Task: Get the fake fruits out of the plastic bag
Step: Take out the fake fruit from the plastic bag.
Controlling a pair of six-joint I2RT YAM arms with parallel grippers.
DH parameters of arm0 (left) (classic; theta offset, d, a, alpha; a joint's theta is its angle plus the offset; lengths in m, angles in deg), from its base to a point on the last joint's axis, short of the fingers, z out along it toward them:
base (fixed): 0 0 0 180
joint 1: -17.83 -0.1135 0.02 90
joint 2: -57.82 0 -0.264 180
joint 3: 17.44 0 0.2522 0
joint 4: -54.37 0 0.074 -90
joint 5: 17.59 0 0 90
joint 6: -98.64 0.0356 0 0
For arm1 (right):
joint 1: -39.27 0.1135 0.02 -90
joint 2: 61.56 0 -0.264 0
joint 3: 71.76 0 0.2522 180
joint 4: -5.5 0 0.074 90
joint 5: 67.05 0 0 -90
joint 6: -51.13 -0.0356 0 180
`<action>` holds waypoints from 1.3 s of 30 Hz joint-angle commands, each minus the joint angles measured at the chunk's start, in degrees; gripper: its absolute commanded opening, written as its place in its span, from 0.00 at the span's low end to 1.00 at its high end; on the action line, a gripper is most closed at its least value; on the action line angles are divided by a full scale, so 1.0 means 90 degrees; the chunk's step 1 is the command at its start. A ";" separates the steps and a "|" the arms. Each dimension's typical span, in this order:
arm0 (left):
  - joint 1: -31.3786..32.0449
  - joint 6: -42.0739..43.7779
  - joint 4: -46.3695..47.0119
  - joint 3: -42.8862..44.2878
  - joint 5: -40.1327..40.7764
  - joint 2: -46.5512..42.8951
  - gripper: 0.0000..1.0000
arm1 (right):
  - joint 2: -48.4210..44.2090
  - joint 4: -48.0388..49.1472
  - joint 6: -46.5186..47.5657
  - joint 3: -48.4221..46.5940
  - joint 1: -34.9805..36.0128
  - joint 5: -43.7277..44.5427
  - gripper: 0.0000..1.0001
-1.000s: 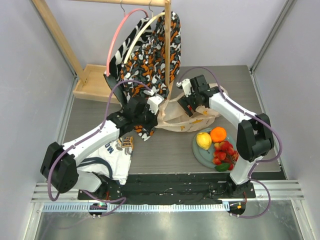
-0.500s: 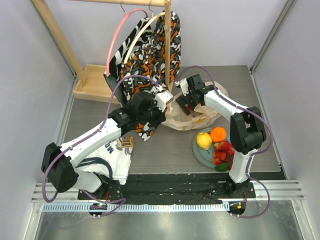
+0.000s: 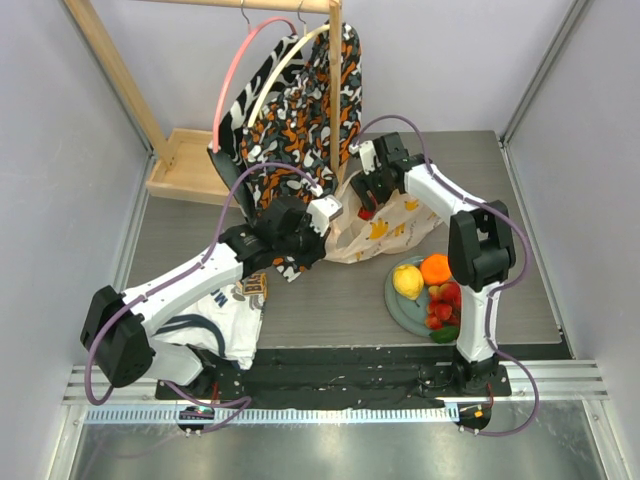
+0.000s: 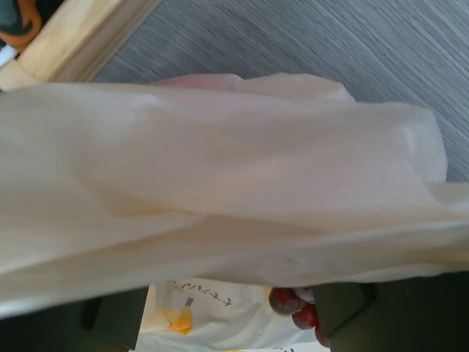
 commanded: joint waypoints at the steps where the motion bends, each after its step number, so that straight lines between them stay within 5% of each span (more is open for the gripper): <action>1: 0.0032 -0.0011 -0.0102 0.0192 0.0093 -0.0148 0.00 | 0.0320 -0.0238 -0.0064 -0.0630 -0.0055 -0.0466 0.80; 10: 0.0032 0.0038 0.0083 0.0485 -0.0122 0.0155 0.00 | 0.0633 -0.0658 -0.0103 -0.1021 -0.0065 -0.2231 0.84; 18: 0.0032 0.0038 0.0152 0.0670 -0.0180 0.0331 0.00 | 0.1131 -0.0453 -0.0337 -0.1421 -0.0045 -0.2048 0.83; 21: 0.0032 0.0038 0.0113 0.0671 -0.0142 0.0380 0.00 | 0.1317 -0.0414 -0.0318 -0.1636 -0.0036 -0.2214 0.71; 23: 0.0023 0.0058 0.0064 0.0690 -0.0112 0.0419 0.00 | 0.1405 -0.0414 -0.0289 -0.1695 -0.0055 -0.2176 0.51; 27: 0.0032 0.0048 0.0083 0.0788 -0.0102 0.0516 0.00 | 0.1220 -0.0569 -0.0074 -0.1715 -0.0104 -0.2068 0.31; 39: 0.0013 -0.0059 0.0737 0.1363 0.0171 0.1033 0.00 | -0.1016 -0.2579 0.1067 -0.1715 -0.0700 -0.3598 0.27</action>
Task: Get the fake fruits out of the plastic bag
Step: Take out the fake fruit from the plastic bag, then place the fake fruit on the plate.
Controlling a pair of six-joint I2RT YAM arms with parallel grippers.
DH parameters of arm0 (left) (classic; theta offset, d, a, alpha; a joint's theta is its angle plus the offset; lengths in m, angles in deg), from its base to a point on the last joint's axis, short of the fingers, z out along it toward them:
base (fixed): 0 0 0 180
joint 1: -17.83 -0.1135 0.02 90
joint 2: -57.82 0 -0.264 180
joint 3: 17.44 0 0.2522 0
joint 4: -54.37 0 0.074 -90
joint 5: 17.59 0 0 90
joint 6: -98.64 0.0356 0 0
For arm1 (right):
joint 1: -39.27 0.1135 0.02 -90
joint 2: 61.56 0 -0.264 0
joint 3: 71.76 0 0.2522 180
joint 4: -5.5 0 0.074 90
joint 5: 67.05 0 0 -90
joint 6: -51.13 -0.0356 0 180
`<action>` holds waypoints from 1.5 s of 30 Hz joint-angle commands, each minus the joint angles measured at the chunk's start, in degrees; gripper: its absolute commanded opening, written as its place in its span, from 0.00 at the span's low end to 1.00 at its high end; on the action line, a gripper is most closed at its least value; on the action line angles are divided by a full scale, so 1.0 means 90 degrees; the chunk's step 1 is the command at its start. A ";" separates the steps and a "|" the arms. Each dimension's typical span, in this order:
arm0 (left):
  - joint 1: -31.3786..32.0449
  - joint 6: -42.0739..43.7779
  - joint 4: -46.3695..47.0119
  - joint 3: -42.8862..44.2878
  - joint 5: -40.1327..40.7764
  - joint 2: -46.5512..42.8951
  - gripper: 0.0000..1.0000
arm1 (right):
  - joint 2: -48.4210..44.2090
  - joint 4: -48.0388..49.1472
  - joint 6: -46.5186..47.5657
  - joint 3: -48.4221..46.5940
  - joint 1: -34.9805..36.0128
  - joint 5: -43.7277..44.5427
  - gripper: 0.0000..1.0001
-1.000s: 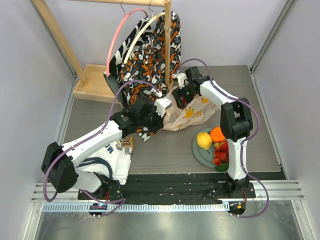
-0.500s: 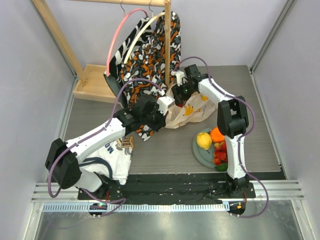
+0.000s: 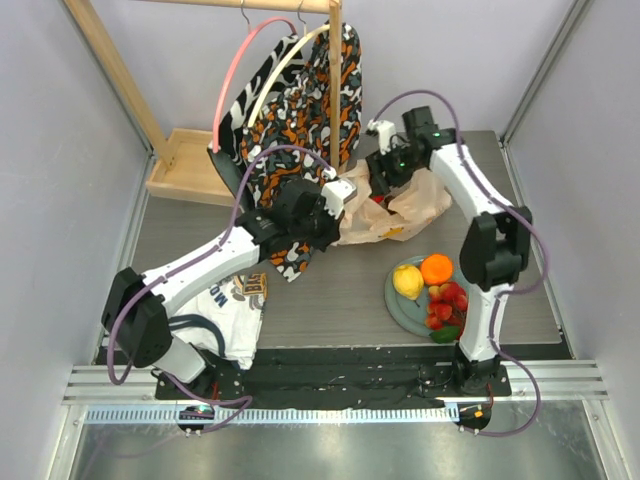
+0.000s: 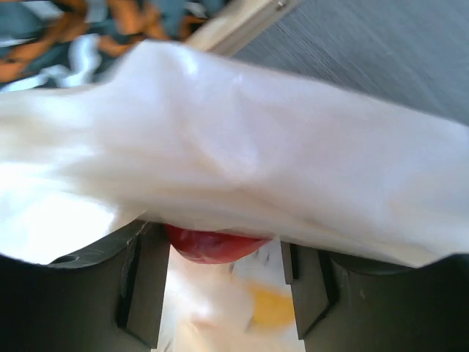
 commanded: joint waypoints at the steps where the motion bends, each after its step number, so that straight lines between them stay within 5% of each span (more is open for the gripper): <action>1: -0.0007 -0.0139 0.0686 0.0598 0.0096 0.0322 0.00 | -0.1436 -0.1083 0.0959 -0.0199 -0.0097 -0.1187 0.27; 6: -0.0152 -0.0431 0.0569 0.1876 0.0310 0.0967 0.00 | -0.1828 -0.1494 0.1253 0.0093 -0.0107 -0.1140 0.28; 13: -0.0514 -0.0648 0.0619 0.2396 0.0438 0.0968 0.00 | -0.1877 -0.0714 0.0483 0.1011 -0.0234 0.1972 0.25; 17: -0.0524 -0.0667 0.0628 0.2173 0.0272 0.0821 0.00 | -0.1858 -0.0303 0.0345 0.1305 -0.0361 0.2162 0.25; 28: -0.0622 -0.0598 0.0824 0.2328 0.0379 0.1221 0.00 | -0.3116 -0.1738 0.1868 0.0485 -0.0410 -0.1060 0.30; 32: -0.0787 -0.0862 0.0843 0.2563 0.0370 0.1446 0.00 | -0.3498 -0.2352 0.2064 0.0280 -0.0410 -0.1305 0.30; 37: -0.0798 -0.0940 0.0853 0.2456 0.0223 0.1505 0.00 | -0.4336 -0.1875 0.1907 0.0562 -0.0342 -0.1460 0.31; 42: -0.0798 -0.0931 0.0863 0.2397 0.0194 0.1485 0.00 | -0.3939 -0.4235 0.3301 0.0523 0.1108 -0.1374 0.31; 45: -0.0798 -0.0892 0.0873 0.2367 0.0174 0.1446 0.00 | -0.4229 -0.4229 0.3565 0.1449 0.1736 -0.0788 0.31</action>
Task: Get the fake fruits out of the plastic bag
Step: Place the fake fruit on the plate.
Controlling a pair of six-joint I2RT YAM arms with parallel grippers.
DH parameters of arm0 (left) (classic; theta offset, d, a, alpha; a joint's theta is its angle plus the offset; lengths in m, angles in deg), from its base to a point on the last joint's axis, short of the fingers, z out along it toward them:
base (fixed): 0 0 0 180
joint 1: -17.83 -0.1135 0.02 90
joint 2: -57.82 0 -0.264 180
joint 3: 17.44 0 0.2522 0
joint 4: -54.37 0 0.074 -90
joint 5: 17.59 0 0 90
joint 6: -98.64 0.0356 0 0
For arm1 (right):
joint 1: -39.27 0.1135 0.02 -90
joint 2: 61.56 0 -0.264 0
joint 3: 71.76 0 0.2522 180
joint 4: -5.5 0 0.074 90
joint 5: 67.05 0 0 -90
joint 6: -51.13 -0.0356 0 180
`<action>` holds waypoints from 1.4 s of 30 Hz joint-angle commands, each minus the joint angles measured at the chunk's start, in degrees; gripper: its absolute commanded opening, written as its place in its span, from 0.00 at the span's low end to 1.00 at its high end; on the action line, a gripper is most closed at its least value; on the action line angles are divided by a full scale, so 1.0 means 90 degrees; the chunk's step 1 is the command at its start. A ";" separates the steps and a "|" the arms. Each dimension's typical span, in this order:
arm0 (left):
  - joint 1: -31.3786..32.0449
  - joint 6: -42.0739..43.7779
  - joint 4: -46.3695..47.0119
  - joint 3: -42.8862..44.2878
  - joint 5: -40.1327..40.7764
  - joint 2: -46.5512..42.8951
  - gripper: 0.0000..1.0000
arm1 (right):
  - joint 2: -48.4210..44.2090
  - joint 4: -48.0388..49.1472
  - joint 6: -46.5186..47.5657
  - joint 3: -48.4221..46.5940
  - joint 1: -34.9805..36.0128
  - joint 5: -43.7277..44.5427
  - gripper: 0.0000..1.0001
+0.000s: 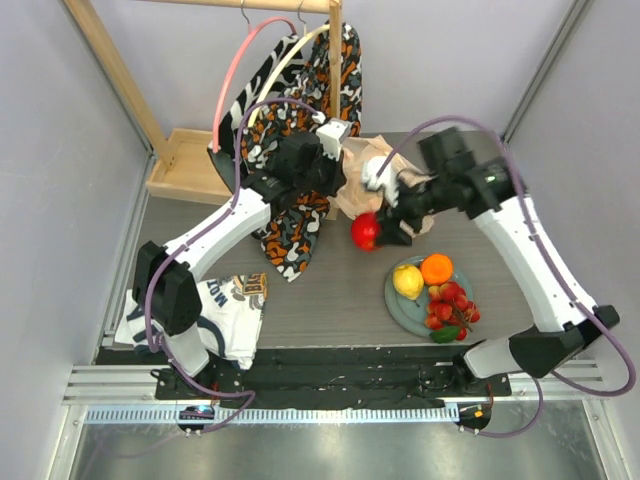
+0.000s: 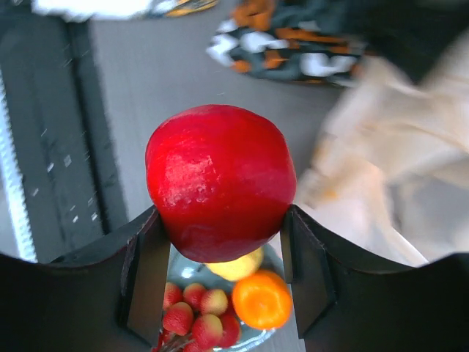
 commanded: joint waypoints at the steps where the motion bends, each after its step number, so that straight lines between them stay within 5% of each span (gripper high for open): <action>1: 0.0006 -0.0012 0.0309 0.0019 -0.0134 -0.0161 0.00 | -0.0080 -0.1572 0.1416 0.1091 0.0929 0.0623 0.31; 11: 0.0006 0.0261 0.0280 -0.0479 -0.0076 -0.0581 0.00 | 0.0358 -0.1221 0.2085 0.3455 0.1331 0.2060 0.29; 32: 0.0006 0.0339 0.0319 -0.0743 -0.0135 -0.0747 0.00 | 0.0593 0.0127 0.2407 0.4667 0.1516 0.3525 0.34; 36: 0.0006 0.0320 0.0319 -0.0869 -0.0164 -0.0787 0.00 | 0.0593 0.0371 0.2359 0.4794 0.1516 0.3769 0.46; 40: 0.0016 0.0281 0.0329 -0.0919 -0.0232 -0.0796 0.00 | 0.0505 0.0372 0.2339 0.4834 0.1517 0.3896 0.72; 42: 0.0006 0.0261 0.0348 -0.0919 -0.0271 -0.0777 0.00 | 0.0447 0.0352 0.2291 0.4804 0.1517 0.3887 0.73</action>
